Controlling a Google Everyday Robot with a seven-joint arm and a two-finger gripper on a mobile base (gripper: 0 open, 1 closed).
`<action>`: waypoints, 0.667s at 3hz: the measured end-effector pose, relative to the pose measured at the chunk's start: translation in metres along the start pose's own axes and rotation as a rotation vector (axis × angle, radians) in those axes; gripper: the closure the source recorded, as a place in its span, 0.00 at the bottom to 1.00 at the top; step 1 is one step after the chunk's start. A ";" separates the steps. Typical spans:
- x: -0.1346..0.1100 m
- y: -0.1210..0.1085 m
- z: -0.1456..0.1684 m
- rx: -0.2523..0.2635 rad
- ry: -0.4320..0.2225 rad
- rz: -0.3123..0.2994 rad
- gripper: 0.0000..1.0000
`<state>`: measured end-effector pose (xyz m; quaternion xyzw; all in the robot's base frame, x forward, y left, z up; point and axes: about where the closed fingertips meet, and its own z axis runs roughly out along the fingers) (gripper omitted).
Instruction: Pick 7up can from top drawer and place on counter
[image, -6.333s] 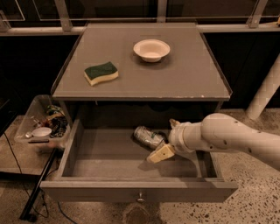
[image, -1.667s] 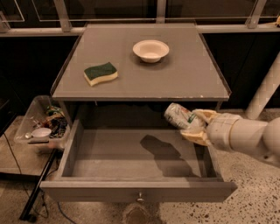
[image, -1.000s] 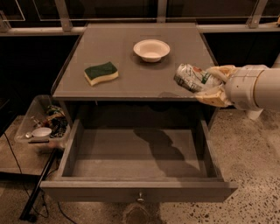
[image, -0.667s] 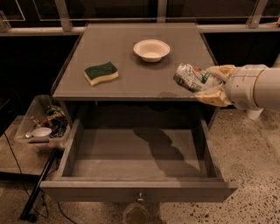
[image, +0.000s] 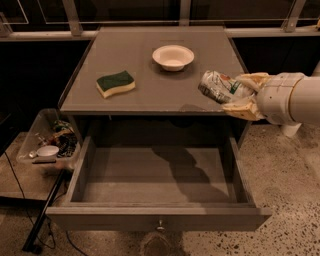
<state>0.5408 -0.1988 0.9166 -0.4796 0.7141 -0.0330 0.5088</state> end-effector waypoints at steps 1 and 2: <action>-0.006 -0.012 0.021 -0.028 0.012 -0.030 1.00; -0.012 -0.044 0.061 -0.057 0.052 -0.092 1.00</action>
Offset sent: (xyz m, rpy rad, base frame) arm 0.1497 0.0336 0.0034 -0.2011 0.0454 0.1228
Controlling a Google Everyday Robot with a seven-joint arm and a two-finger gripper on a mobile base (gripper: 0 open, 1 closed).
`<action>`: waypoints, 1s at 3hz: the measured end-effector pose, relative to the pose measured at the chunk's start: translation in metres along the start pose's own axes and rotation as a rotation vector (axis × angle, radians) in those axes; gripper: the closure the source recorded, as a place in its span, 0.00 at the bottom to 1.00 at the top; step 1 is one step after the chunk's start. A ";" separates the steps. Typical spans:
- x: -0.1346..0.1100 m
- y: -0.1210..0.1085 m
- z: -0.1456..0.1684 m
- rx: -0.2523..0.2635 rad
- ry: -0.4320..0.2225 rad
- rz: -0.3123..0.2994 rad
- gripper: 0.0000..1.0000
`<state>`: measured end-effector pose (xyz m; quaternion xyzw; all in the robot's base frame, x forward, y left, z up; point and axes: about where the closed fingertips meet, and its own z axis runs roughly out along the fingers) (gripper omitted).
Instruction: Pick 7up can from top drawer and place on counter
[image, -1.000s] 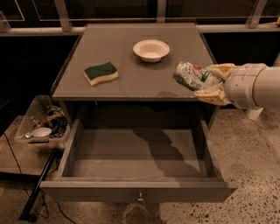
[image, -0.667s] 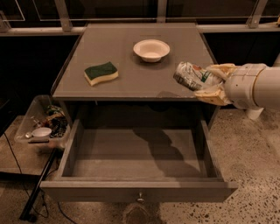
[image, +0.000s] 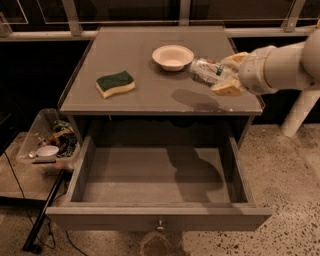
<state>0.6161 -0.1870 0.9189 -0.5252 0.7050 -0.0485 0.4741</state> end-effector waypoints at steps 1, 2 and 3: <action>-0.013 -0.026 0.041 -0.001 0.015 -0.042 1.00; -0.017 -0.044 0.069 -0.014 0.020 -0.047 1.00; -0.011 -0.050 0.085 -0.046 0.019 -0.025 1.00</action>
Offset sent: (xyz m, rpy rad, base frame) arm 0.1205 0.0284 -0.0043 -0.0562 0.0112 0.0250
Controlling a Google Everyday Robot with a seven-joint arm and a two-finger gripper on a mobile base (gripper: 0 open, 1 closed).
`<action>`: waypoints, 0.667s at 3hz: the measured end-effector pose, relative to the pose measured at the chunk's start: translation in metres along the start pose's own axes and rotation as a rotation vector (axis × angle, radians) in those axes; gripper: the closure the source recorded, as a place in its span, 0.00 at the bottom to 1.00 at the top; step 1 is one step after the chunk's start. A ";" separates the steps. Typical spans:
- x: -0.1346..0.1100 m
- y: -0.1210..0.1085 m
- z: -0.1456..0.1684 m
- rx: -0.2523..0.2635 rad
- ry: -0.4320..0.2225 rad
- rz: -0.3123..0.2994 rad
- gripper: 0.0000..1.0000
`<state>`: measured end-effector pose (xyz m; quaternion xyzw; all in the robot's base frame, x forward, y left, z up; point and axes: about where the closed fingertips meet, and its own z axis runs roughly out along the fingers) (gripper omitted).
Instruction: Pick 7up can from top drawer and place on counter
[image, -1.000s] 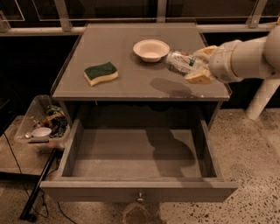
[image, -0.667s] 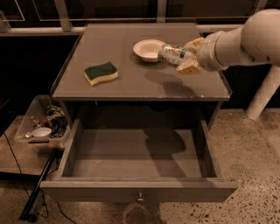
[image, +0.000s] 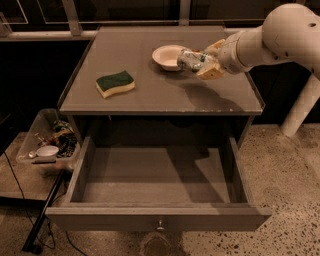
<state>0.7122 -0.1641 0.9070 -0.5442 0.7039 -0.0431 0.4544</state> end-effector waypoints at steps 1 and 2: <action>0.011 0.003 0.008 -0.036 -0.007 0.041 1.00; 0.018 0.009 0.012 -0.063 -0.011 0.068 1.00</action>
Offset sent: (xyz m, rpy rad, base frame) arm -0.0014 -0.0133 -0.0313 0.0780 0.1088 -0.0021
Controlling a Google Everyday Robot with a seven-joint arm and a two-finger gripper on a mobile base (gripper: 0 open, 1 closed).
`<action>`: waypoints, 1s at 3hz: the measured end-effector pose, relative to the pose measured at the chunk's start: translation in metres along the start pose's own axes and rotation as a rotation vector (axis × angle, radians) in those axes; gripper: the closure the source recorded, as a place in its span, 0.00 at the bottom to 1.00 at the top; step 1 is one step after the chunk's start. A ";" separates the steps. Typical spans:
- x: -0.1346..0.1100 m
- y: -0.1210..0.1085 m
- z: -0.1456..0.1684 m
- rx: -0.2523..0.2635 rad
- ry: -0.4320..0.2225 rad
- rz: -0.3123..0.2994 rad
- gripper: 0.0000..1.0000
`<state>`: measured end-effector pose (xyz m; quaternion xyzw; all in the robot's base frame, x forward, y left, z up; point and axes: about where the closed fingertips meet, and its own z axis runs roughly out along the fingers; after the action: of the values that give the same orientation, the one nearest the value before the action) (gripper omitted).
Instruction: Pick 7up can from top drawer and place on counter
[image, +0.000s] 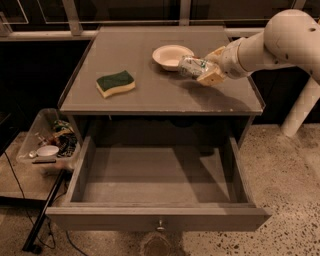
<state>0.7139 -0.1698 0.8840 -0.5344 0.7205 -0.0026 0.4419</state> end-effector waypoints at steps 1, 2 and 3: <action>0.003 0.008 0.002 -0.031 -0.001 0.013 1.00; 0.005 0.020 0.005 -0.069 0.007 0.016 1.00; 0.008 0.030 0.007 -0.098 0.017 0.019 1.00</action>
Offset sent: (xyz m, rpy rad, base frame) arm -0.0230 0.0073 -0.0219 0.0034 0.0991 0.0467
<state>0.6949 -0.1603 0.8606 -0.5484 0.7286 0.0321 0.4090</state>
